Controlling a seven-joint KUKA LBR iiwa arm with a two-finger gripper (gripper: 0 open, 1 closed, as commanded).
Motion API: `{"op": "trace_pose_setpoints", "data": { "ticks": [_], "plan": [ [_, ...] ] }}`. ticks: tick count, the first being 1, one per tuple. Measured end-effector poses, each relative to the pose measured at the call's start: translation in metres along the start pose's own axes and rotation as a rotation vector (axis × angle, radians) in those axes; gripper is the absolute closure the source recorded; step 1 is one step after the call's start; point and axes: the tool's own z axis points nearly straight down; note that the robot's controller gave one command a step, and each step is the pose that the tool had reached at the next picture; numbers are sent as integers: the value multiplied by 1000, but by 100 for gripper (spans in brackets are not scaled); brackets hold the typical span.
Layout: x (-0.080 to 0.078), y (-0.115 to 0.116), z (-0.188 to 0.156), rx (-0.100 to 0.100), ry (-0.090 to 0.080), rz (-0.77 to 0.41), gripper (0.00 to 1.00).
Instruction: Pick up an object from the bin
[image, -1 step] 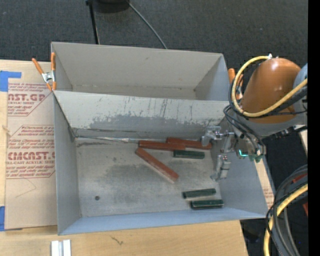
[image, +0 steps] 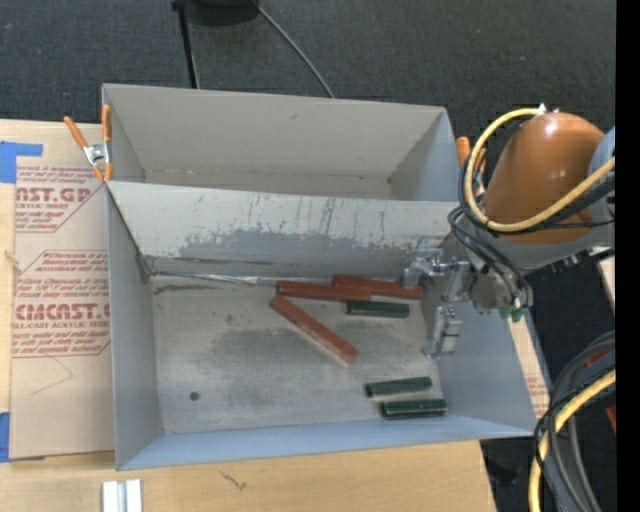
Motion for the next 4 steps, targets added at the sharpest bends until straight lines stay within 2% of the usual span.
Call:
{"op": "trace_pose_setpoints", "data": {
  "ticks": [1, 2, 3, 4],
  "plan": [
    [21, -14, 64, 1, -4, -82, 0],
    [-1, 41, 66, -1, 2, -79, 0],
    [11, 43, 76, -5, -1, -96, 0],
    [3, 68, 117, 1, 0, -21, 0]
  ]
}}
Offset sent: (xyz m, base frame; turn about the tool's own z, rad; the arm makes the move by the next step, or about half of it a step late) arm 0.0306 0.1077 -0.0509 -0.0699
